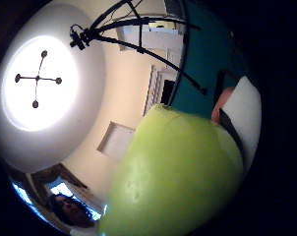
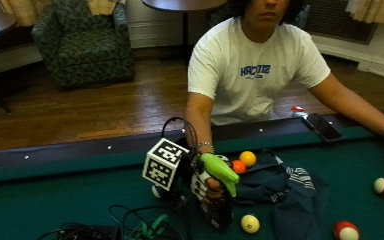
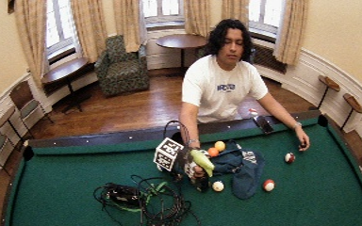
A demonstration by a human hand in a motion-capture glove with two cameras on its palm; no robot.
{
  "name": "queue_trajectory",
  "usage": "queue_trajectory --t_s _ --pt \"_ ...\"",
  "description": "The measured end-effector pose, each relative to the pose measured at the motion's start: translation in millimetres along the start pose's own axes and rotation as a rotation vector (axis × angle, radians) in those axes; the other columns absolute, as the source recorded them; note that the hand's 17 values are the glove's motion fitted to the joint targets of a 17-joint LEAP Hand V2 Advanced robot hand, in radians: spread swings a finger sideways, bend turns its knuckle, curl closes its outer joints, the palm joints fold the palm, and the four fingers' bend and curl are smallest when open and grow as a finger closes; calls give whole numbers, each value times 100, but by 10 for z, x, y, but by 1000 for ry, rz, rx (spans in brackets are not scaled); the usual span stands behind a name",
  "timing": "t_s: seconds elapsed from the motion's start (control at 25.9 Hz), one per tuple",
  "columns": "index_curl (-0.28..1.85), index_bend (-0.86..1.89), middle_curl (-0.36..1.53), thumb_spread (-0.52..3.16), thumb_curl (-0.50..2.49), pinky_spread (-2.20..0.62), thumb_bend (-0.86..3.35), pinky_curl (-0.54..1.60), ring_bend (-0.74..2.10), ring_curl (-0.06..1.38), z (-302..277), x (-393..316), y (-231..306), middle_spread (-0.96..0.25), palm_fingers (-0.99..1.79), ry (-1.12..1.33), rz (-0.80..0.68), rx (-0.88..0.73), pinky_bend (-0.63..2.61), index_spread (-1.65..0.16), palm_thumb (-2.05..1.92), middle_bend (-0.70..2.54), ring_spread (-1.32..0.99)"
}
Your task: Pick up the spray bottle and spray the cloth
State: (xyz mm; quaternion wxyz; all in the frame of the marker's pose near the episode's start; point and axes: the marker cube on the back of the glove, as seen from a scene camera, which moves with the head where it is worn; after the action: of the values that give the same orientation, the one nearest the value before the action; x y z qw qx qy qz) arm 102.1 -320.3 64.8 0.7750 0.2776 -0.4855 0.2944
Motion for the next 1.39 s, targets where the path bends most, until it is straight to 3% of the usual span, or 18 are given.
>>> queue_trajectory --t_s 0.31,0.5,0.77,0.93,1.39 --pt "51 46 55 24 62 -32 -3 38 66 46 -511 -840 -112 -22 144 39 -224 4 36 -27 91 65 -24" --pt "52 47 56 19 64 -32 -3 39 69 48 -567 -1179 75 -22 142 191 -348 -142 37 -27 91 67 -24" --pt "53 47 56 15 67 -32 -3 39 72 49 -24 -1333 358 -22 141 533 -426 -374 37 -27 91 68 -24" --pt "54 47 56 14 68 -32 -3 39 72 49 289 -1247 498 -22 141 735 -554 -509 37 -27 90 68 -24" --pt "55 47 56 12 71 -32 -3 39 72 49 1096 -885 941 -21 141 1201 -735 -663 38 -27 90 69 -24"
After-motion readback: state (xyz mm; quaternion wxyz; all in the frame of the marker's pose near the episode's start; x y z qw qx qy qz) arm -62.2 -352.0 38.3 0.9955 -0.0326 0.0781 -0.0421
